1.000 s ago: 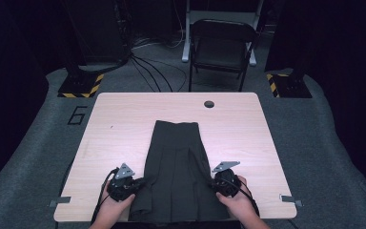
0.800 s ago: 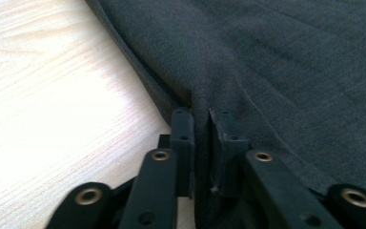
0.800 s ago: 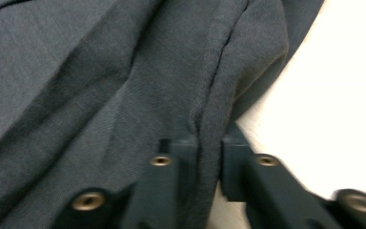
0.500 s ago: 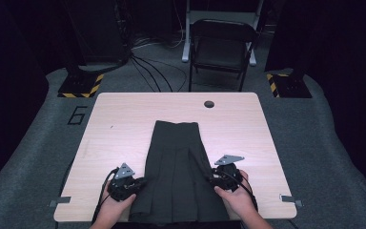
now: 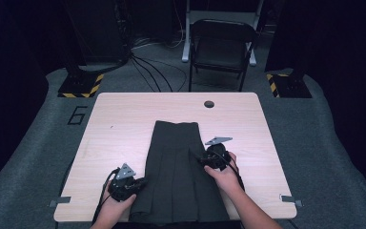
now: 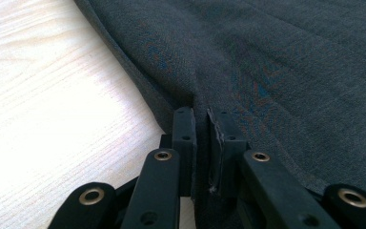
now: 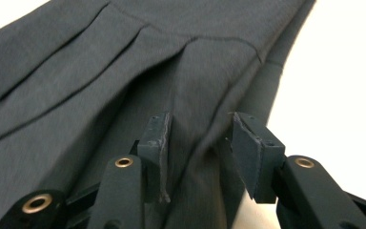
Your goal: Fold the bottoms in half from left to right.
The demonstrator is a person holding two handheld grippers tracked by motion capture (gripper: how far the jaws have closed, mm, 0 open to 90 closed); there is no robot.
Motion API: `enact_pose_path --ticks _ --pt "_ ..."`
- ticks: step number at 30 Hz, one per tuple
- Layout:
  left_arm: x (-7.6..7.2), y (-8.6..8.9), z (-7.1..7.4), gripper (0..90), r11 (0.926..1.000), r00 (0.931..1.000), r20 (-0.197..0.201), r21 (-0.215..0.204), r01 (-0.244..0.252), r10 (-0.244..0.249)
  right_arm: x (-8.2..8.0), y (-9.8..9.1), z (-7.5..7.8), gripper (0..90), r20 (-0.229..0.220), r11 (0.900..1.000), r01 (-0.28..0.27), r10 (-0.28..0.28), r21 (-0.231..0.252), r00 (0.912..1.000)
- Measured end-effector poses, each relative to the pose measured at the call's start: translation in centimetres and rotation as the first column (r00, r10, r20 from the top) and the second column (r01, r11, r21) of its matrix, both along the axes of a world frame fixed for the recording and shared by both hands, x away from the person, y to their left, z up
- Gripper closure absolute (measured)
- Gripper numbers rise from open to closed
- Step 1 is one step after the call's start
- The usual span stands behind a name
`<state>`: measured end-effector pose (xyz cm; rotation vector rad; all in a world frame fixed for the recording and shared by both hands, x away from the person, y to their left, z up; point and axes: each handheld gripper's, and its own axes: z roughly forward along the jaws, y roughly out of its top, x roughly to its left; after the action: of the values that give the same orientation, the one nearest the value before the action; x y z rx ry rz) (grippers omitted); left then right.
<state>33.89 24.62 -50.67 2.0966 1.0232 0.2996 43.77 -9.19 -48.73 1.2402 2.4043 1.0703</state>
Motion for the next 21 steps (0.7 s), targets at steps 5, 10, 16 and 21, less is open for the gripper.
enact_pose_path --ticks 5,10,16,21 --pt "-0.1 -0.1 -0.1 82.0 0.9999 0.9999 -0.007 -0.009 -0.008 0.008 1.8 0.9 -0.4 61.6 -0.008 0.9999 0.015 -0.015 -0.003 0.9999" --pt "0.0 -0.1 -0.1 82.0 1.0000 1.0000 0.007 0.001 -0.004 0.004 2.5 1.0 -0.5 80.7 -0.016 0.9996 0.008 -0.008 -0.025 0.9998" --pt "0.0 -0.4 -0.2 82.4 0.9999 1.0000 0.005 0.012 0.001 -0.001 2.3 1.3 0.0 83.5 0.063 0.9959 0.033 -0.028 -0.084 0.9976" --pt "-0.1 -0.6 -0.3 78.6 0.9994 1.0000 0.006 0.034 0.006 -0.006 2.6 0.8 -0.9 80.8 0.038 0.9937 0.040 -0.036 -0.105 0.9986"
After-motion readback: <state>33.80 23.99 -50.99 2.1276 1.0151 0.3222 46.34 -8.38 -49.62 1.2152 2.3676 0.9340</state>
